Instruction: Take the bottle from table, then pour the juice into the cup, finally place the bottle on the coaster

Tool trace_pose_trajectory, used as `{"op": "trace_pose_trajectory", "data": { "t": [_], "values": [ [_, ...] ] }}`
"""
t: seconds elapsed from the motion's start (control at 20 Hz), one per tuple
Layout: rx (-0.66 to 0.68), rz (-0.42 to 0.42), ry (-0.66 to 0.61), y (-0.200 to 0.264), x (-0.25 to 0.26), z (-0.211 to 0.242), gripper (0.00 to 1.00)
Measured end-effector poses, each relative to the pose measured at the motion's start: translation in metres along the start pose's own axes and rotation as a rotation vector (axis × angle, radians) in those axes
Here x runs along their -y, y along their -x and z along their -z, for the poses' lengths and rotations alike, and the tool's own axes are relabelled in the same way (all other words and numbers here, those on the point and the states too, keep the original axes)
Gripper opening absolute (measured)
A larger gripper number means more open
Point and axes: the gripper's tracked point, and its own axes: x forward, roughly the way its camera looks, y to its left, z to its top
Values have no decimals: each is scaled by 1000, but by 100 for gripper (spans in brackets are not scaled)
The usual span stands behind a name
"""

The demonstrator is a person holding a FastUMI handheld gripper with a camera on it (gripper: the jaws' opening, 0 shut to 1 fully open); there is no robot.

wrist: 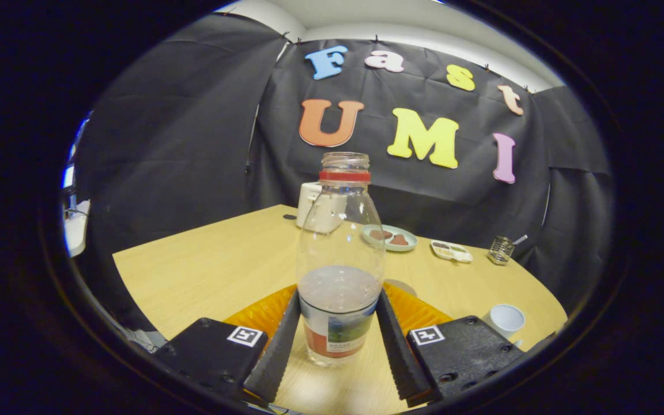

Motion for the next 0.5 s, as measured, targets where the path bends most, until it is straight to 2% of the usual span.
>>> {"op": "trace_pose_trajectory", "data": {
  "t": [0.1, 0.35, 0.5],
  "values": [
    [22, -7, -35, 6, 4, -13, 77],
    [14, -72, -224, 17, 8, -24, 75],
    [-9, -104, -382, 21, 12, -24, 75]
  ]
}}
